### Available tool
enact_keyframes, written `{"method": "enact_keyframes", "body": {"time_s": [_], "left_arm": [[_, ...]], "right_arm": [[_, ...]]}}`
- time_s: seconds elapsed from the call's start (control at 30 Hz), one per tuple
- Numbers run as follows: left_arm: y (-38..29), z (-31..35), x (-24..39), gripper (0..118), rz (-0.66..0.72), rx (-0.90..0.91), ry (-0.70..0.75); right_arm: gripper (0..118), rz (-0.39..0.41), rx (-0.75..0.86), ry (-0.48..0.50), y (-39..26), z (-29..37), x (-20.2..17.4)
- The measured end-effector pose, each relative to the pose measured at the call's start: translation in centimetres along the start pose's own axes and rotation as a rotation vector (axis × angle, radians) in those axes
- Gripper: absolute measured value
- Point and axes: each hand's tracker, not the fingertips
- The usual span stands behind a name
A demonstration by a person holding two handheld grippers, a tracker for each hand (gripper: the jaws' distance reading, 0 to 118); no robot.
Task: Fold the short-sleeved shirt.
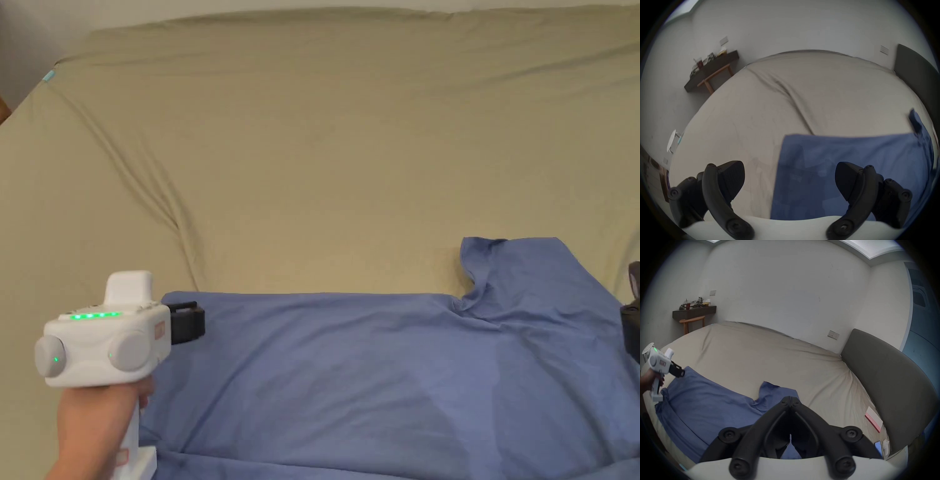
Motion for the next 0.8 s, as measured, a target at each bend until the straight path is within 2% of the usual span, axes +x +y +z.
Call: {"method": "enact_keyframes", "body": {"time_s": [0.13,0.17,0.23,0.3,0.33,0.37,0.47,0.57,0.7,0.8], "left_arm": [[1.7,-4.3,-0.6,107,-0.011,-0.071,0.013],[1.7,-4.7,-0.4,98,-0.028,-0.087,0.023],[1.3,-4.0,0.5,82,-0.047,-0.072,-0.054],[1.4,-3.1,1.1,41,-0.067,-0.022,-0.069],[1.4,-3.0,1.6,19,-0.094,-0.034,-0.131],[1.4,-2.8,2.1,4,-0.105,-0.031,-0.157],[1.3,-2.7,3.2,3,-0.161,-0.036,-0.104],[1.4,-1.4,2.4,3,-0.068,-0.033,-0.125],[0.9,2.7,2.4,3,-0.183,0.120,-0.104],[0.6,7.4,2.8,3,-0.205,0.208,-0.120]], "right_arm": [[0,0.000,-0.046,-0.014,-0.6,-1.1,0.6],[0,0.000,-0.054,-0.016,-0.7,-1.2,0.7],[0,-0.001,-0.063,-0.019,-0.8,-1.2,0.6],[0,0.006,-0.073,-0.018,-1.0,-1.1,0.6],[0,0.009,-0.078,-0.016,-1.0,-1.2,0.5],[0,0.014,-0.082,-0.013,-1.1,-1.3,0.3],[0,0.014,-0.091,0.000,-1.1,-1.4,0.3],[0,-0.003,-0.088,0.008,-0.9,-1.3,0.8],[0,-0.037,-0.083,-0.010,-0.3,-1.5,2.5],[0,-0.088,-0.088,-0.001,0.1,-2.7,4.0]]}}
